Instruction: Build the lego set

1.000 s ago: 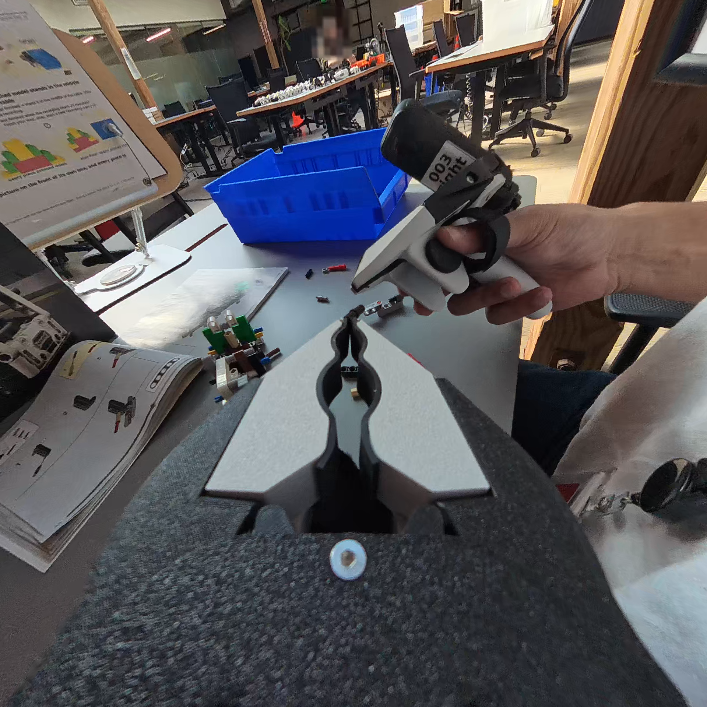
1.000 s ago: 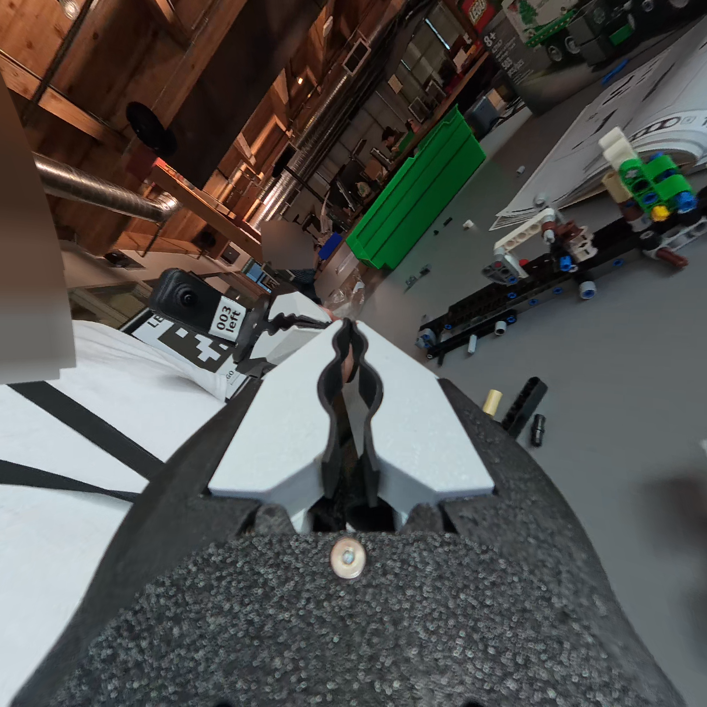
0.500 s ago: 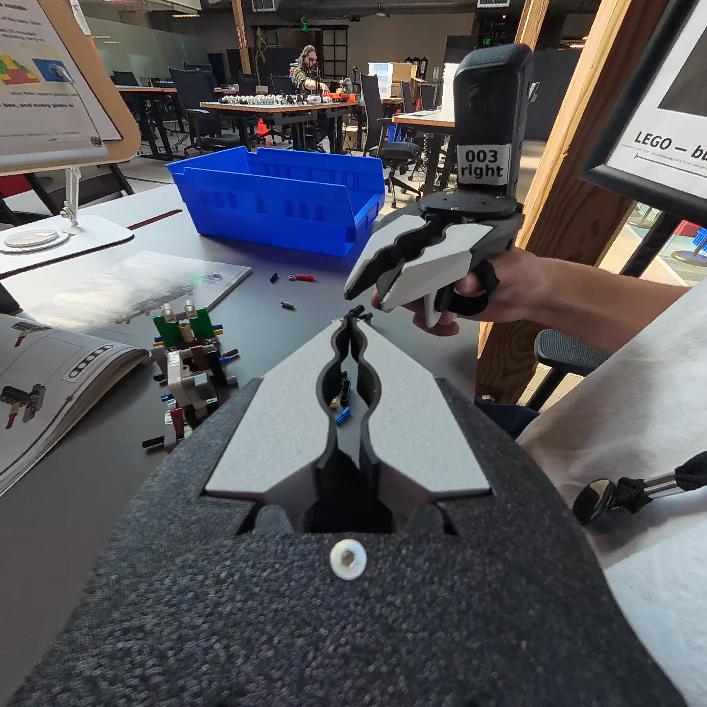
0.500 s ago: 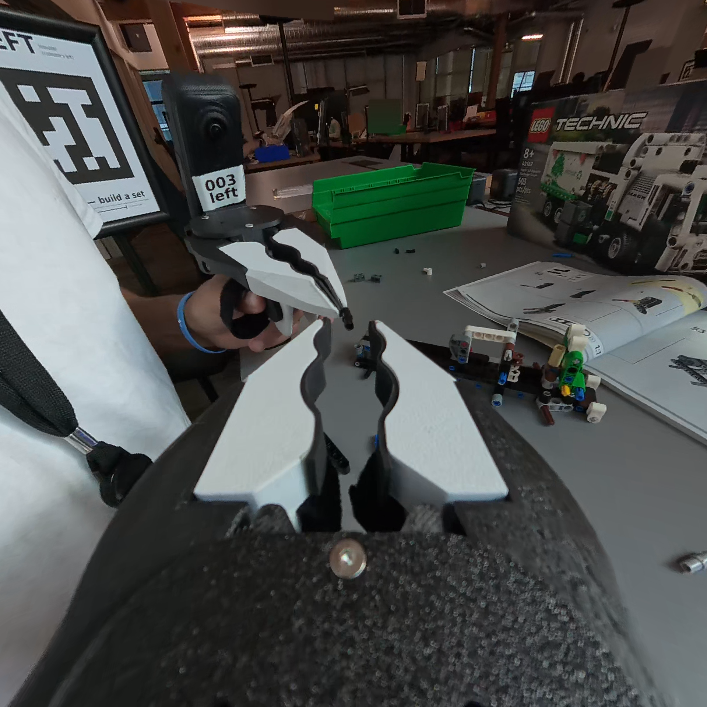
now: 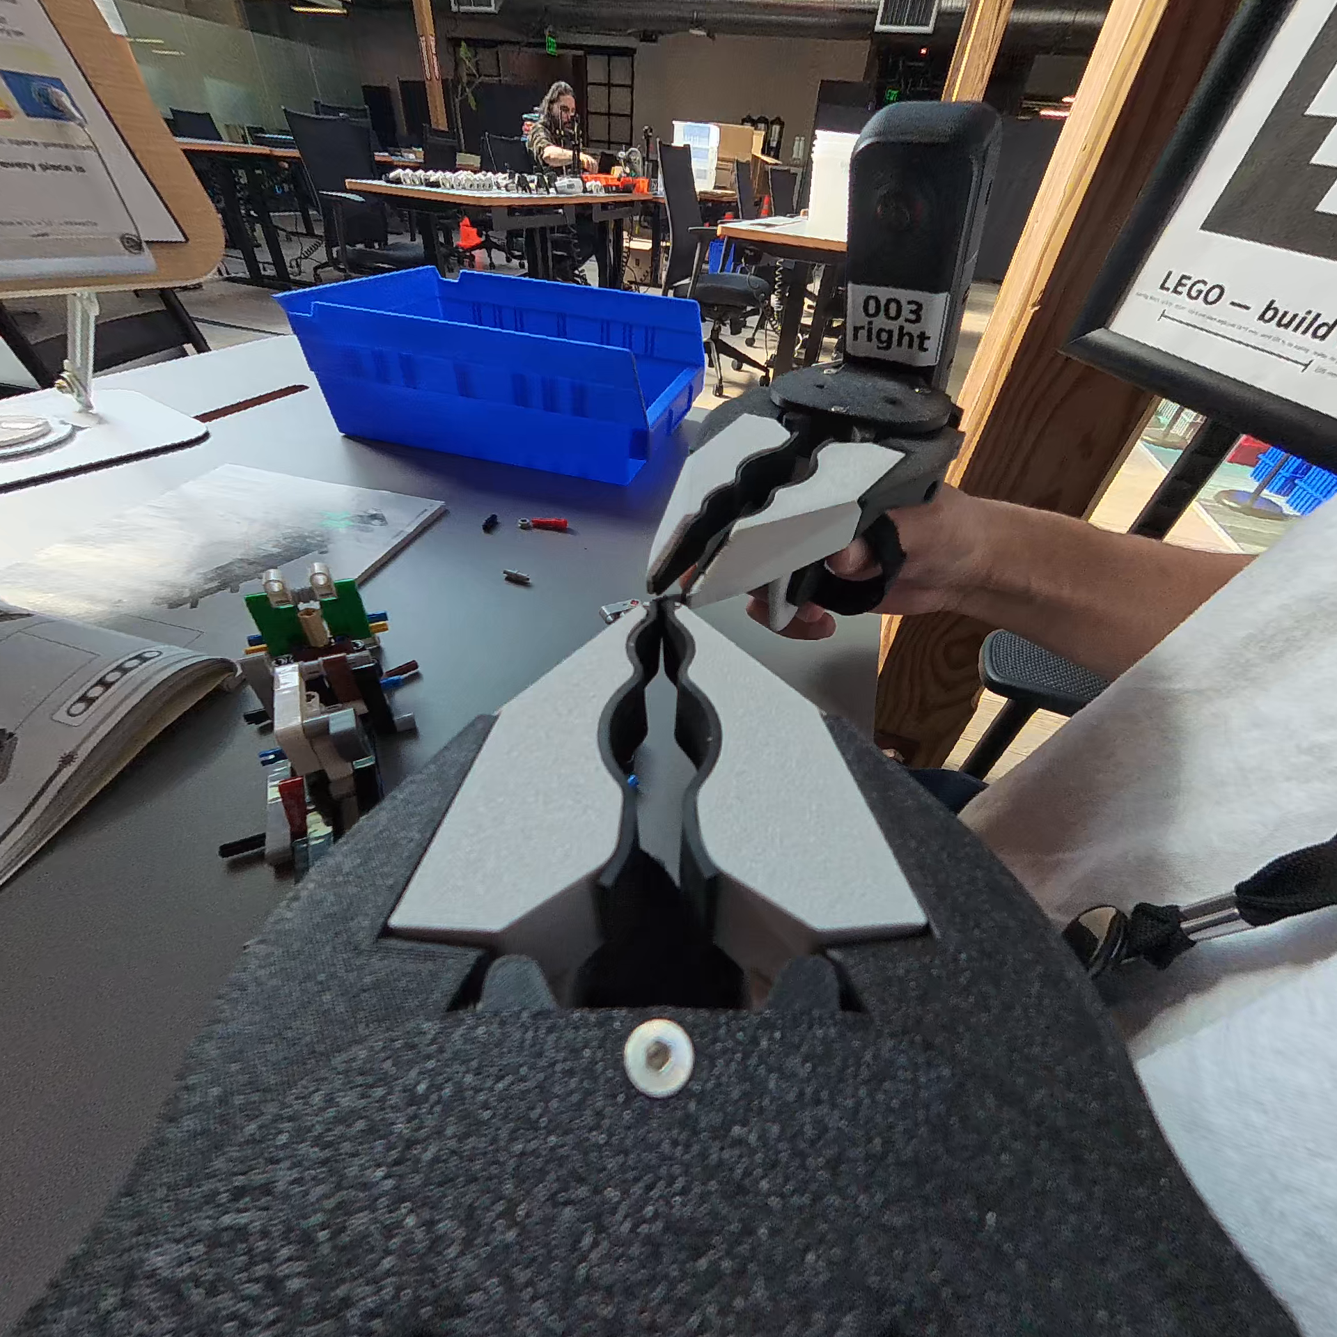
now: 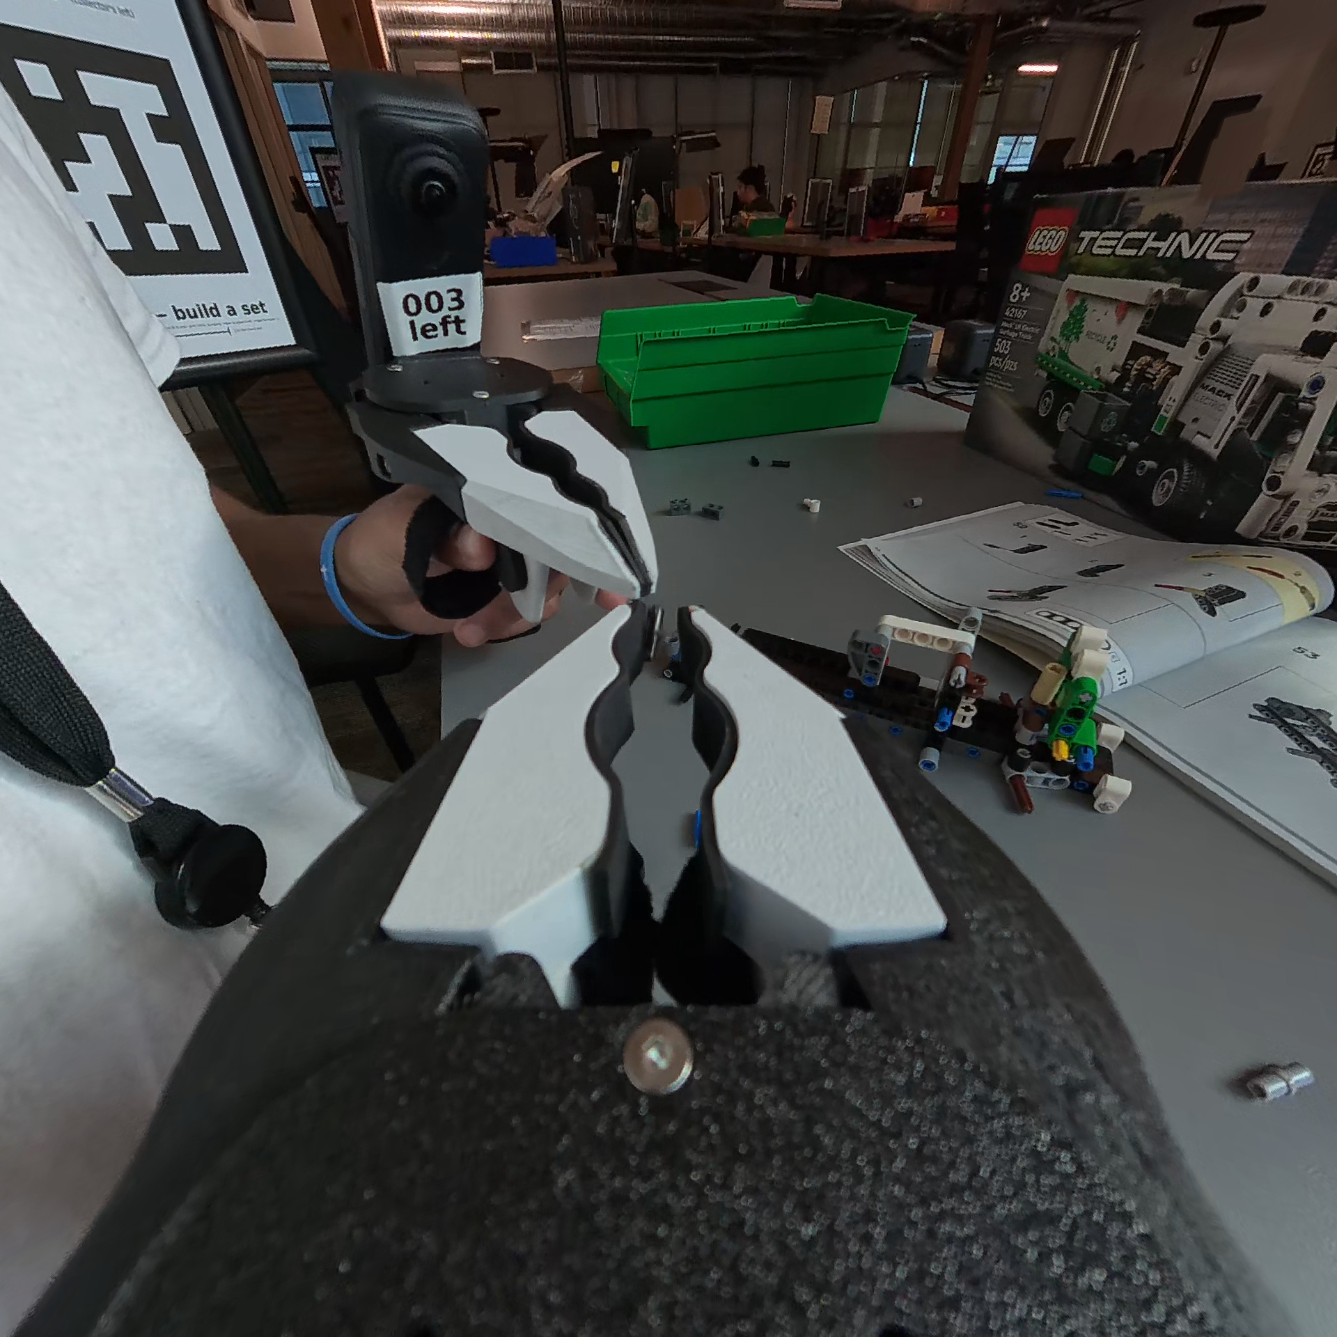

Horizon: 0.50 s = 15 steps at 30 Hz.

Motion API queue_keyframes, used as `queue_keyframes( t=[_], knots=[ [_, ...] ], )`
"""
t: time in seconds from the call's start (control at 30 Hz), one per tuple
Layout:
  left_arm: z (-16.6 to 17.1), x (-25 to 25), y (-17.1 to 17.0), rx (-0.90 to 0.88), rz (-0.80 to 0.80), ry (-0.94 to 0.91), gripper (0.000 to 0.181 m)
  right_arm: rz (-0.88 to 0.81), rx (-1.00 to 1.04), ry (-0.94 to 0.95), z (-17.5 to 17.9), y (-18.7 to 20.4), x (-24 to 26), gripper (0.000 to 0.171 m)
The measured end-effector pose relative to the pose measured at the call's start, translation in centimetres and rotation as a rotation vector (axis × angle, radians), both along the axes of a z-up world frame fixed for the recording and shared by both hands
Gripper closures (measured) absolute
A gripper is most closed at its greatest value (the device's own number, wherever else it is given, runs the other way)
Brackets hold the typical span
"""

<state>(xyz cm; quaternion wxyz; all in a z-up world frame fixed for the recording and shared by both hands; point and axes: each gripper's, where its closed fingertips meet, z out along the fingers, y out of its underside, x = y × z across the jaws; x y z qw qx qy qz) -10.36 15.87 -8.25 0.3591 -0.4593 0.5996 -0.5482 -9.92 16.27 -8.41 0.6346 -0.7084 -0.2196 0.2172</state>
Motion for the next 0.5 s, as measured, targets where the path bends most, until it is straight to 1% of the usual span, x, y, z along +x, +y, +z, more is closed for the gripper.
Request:
queue_keyframes(
  t=[0.07, 0.17, 0.23, 0.33, 0.43, 0.5],
  knots=[
    [0.0, 0.1, -0.1, -0.004, -0.008, 0.001, 0.181, 0.0, 0.006, -0.002, 0.0, -0.1, 0.0, 0.166],
    [-0.4, 0.2, -0.1, 0.002, -0.01, 0.014, 0.181, -0.015, -0.024, -0.023, -0.7, 0.0, 0.2, 0.164],
    [-1.5, 0.2, 0.9, 0.072, 0.032, 0.061, 0.181, -0.049, -0.064, -0.039, -1.5, 0.1, 1.1, 0.164],
    [-3.6, -0.8, 2.1, 0.173, 0.047, 0.178, 0.181, -0.113, -0.184, -0.095, -3.6, -0.4, 2.3, 0.161],
    [-5.4, -2.0, 3.1, 0.252, 0.082, 0.253, 0.18, -0.166, -0.242, -0.092, -4.7, -1.3, 2.9, 0.161],
    [-6.2, -2.2, 3.0, 0.268, 0.08, 0.296, 0.17, -0.184, -0.286, -0.09, -5.4, -1.5, 2.8, 0.16]
  ],
)
